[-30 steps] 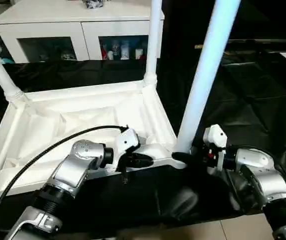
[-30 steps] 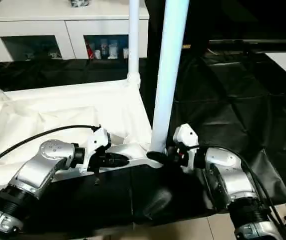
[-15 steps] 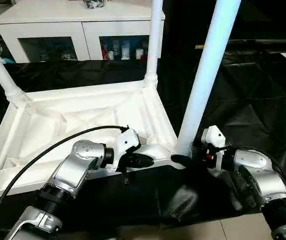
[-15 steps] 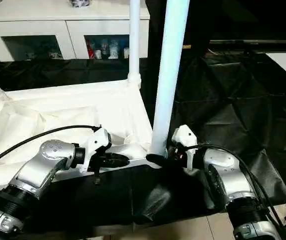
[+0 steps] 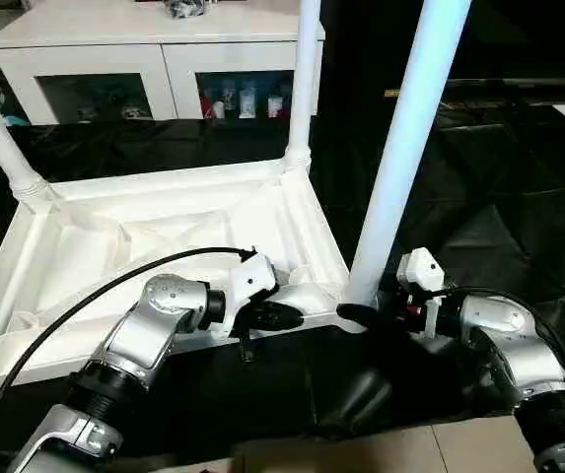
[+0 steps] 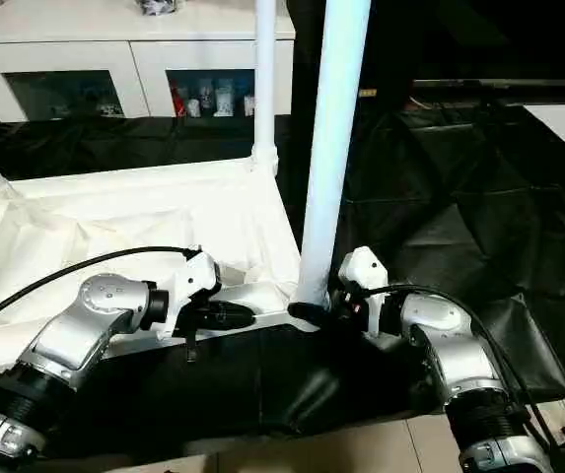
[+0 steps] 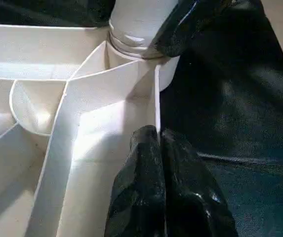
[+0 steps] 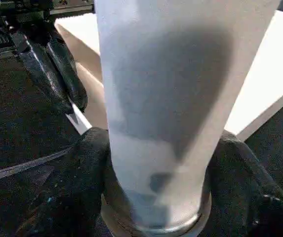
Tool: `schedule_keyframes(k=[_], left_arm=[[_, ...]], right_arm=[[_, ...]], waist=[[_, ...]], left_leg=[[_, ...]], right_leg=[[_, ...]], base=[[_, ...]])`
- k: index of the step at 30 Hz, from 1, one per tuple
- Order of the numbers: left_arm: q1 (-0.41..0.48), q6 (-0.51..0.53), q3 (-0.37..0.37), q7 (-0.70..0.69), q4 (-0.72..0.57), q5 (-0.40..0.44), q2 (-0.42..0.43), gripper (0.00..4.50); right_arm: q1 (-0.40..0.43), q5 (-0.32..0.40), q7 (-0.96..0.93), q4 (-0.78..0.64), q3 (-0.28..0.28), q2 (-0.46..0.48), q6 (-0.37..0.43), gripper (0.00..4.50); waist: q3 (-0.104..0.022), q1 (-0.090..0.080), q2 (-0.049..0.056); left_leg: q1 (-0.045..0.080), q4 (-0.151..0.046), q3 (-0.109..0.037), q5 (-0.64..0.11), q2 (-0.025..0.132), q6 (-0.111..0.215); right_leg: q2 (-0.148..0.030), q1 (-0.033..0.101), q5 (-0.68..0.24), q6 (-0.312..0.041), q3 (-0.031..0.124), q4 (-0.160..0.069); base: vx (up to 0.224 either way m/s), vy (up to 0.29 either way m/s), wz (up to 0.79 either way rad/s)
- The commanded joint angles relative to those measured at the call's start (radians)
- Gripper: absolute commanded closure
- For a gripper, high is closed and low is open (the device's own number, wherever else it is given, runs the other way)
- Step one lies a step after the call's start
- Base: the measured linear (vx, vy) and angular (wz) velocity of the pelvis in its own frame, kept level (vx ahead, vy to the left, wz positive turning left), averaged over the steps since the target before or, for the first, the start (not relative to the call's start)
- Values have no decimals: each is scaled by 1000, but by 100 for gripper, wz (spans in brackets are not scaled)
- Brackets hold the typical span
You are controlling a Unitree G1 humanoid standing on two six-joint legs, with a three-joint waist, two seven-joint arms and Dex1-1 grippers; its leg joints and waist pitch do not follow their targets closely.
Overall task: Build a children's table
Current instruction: Rotate leg to tighten
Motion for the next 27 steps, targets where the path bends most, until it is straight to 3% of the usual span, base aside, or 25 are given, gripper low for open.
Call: schedule_keyframes(k=[1,6,9,13,19,20,27], left_arm=[[4,-2,-36,-13,-3,28,20,450],[-2,-9,-38,6,4,43,20,450],[-10,2,-27,27,14,41,9,397],[-17,-15,-23,50,24,48,3,391],[-14,-10,-24,41,27,38,4,391],[-13,-9,-22,42,27,36,3,420],[-8,6,-23,20,27,26,3,450]], right_arm=[[-2,-17,-26,17,-1,3,15,192],[2,-17,-29,14,2,4,16,192],[2,-17,-29,14,1,4,15,192],[3,-19,-28,12,1,5,14,192],[5,-17,-28,9,2,4,16,192],[6,-17,-28,8,2,3,16,192],[9,-17,-28,4,3,2,17,193]], waist=[[-58,5,-9],[-57,4,-9],[-55,3,-8],[-55,3,-8],[-54,4,-7],[-54,4,-8],[-52,3,-7]], left_leg=[[9,-66,-8,-151,40,113],[10,-68,-8,-168,40,102],[11,-71,-8,-191,40,91],[10,-70,-9,-183,40,91],[11,-72,-9,-190,41,91],[11,-72,-9,-194,41,89],[10,-74,-9,-203,41,86]], right_leg=[[-44,48,-14,-310,28,-59],[-43,47,-31,-305,28,-62],[-43,46,-61,-300,29,-65],[-44,46,-54,-297,29,-65],[-44,45,-60,-297,29,-66],[-44,45,-67,-296,29,-67],[-44,44,-78,-293,30,-68]], base=[[0,0,0],[0,0,0],[0,0,0],[0,0,0],[0,0,0],[0,0,0],[0,0,0]])
